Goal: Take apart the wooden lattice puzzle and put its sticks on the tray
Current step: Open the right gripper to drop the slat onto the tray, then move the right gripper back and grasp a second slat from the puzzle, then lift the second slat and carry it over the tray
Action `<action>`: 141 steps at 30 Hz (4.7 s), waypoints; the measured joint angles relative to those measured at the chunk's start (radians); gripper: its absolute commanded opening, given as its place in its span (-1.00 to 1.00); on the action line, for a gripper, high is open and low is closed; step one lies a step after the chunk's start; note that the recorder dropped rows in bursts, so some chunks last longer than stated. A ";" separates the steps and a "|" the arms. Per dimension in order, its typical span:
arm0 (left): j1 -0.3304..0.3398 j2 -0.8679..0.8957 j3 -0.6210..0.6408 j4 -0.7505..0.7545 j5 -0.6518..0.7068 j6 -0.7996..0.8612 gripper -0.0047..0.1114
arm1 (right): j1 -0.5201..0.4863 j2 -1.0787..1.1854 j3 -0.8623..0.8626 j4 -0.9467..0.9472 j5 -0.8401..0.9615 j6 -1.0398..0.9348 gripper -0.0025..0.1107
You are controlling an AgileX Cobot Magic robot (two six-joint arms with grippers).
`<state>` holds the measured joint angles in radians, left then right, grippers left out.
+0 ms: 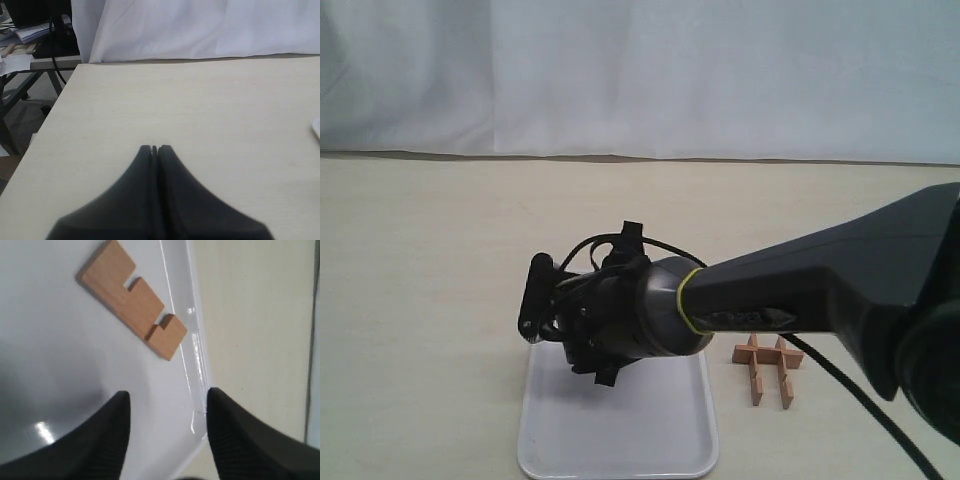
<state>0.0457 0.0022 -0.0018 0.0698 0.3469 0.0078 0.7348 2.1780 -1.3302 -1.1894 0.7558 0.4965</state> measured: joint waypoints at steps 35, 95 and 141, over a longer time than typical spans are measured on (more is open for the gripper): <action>0.000 0.000 0.000 0.000 0.000 0.000 -0.92 | -0.465 -0.583 0.396 0.760 0.084 -0.857 0.01; 0.000 0.000 0.000 0.000 0.000 0.000 -0.92 | -0.465 -0.306 0.391 0.665 -0.174 -0.991 -0.28; 0.000 0.000 0.000 0.000 0.000 0.000 -0.92 | -0.465 -0.367 0.392 0.688 -0.135 -0.963 -0.88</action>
<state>0.0457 0.0022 -0.0018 0.0698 0.3469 0.0078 0.2694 1.8113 -0.9381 -0.5010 0.6205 -0.4669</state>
